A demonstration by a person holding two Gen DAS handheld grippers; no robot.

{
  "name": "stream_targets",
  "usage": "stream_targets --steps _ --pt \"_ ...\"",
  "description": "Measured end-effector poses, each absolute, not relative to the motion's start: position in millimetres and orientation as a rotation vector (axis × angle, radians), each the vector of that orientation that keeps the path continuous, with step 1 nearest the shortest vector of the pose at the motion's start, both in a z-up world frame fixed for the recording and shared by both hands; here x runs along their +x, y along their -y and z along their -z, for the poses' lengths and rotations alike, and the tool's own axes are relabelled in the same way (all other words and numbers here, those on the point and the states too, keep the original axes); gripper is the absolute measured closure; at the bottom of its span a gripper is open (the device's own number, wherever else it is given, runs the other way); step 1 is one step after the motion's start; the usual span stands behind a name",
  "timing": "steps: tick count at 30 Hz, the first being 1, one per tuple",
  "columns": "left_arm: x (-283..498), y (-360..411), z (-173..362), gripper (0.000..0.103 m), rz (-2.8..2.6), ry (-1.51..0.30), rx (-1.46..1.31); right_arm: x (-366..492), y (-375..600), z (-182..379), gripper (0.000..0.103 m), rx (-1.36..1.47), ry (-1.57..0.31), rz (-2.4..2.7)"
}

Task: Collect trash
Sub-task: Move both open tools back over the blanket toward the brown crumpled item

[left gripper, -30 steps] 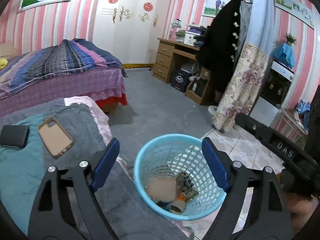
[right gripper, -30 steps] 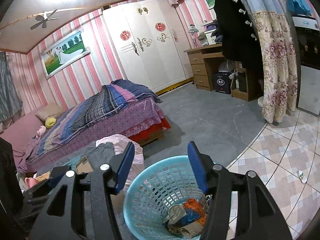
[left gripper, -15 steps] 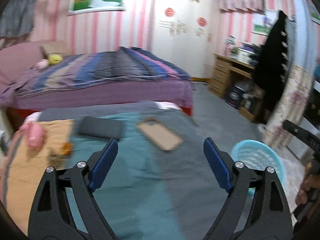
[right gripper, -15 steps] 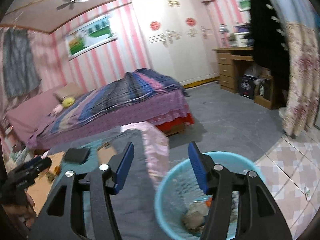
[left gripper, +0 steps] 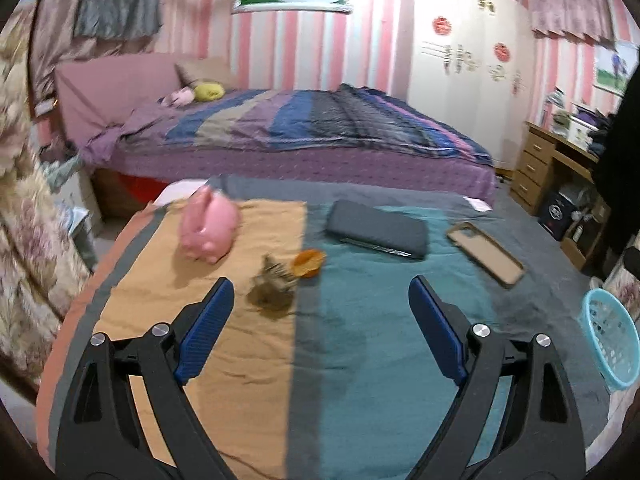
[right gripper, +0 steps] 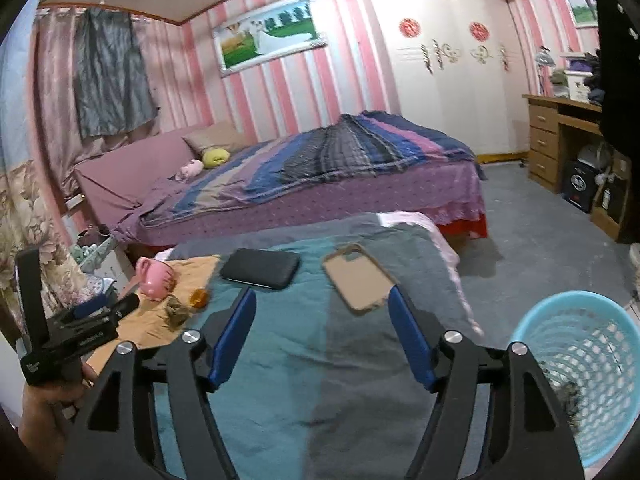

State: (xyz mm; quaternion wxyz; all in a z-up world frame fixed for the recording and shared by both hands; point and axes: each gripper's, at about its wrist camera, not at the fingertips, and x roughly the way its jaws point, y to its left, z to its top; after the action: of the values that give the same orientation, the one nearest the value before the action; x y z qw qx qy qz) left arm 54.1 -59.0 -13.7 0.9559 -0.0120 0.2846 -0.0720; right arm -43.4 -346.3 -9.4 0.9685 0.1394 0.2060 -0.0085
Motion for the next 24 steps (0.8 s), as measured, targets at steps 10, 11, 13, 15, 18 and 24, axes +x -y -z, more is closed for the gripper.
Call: stream_targets --steps 10,11,13,15,18,24 --pt "56 20 17 0.017 0.089 -0.579 -0.079 -12 285 13 0.031 0.248 -0.460 -0.039" --pt "56 18 18 0.017 0.087 -0.582 -0.080 -8 279 13 0.031 0.243 -0.464 -0.045" --pt "58 17 20 0.017 0.079 -0.588 -0.076 -2 271 10 0.030 0.234 -0.464 -0.049" --pt "61 14 20 0.017 0.073 -0.589 -0.083 3 260 0 0.030 0.203 -0.450 -0.064" --pt "65 9 20 0.017 0.076 -0.592 -0.119 14 251 -12 0.030 0.155 -0.446 -0.066" --pt "80 2 20 0.017 0.060 -0.585 -0.117 41 233 -34 0.027 0.084 -0.426 -0.093"
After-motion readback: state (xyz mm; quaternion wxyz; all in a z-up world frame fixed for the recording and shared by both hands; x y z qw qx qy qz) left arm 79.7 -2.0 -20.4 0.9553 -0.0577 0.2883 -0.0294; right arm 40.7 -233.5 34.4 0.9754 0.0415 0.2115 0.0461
